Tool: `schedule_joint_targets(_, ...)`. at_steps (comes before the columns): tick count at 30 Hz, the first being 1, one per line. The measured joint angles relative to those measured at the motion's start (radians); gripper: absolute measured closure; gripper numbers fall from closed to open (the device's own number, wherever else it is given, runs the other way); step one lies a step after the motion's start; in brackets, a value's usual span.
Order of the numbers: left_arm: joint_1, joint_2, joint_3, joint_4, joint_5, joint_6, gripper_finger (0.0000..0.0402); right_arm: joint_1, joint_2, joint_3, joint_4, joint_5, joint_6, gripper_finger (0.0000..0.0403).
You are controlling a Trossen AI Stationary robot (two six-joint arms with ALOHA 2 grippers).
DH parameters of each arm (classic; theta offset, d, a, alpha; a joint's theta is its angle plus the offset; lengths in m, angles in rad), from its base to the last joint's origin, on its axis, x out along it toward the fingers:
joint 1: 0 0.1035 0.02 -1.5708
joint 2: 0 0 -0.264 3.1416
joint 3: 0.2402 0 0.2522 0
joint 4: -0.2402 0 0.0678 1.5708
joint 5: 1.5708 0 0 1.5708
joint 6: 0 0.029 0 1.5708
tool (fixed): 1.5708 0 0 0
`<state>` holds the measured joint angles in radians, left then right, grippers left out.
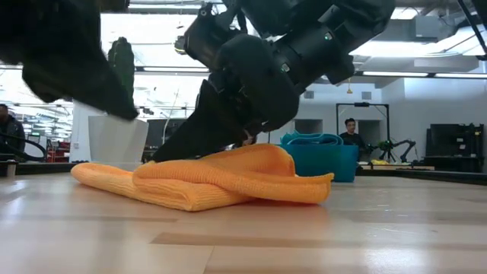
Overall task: Fold microfiber towels
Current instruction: Fold the orange towel
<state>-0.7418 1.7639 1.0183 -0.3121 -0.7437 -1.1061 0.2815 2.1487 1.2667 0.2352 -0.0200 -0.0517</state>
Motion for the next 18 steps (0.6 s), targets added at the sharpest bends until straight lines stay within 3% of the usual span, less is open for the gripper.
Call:
schedule_joint_targets(5,0.000,0.004,0.001,0.144,0.061,0.136,0.0401,-0.024,-0.034,0.001,-0.002,-0.002,0.021,0.0276)
schedule_joint_targets(9,0.000,0.005,0.001,0.138,0.010,0.146,0.0401,-0.040,-0.055,0.032,-0.053,-0.008,0.010,0.0242)
schedule_joint_targets(15,0.022,0.005,0.001,0.151,0.005,0.173,0.0401,-0.039,-0.123,0.085,-0.242,-0.027,0.027,0.0218)
schedule_joint_targets(18,0.022,0.005,-0.001,0.151,0.001,0.183,0.0401,-0.036,-0.202,0.088,-0.439,-0.035,-0.002,0.0222)
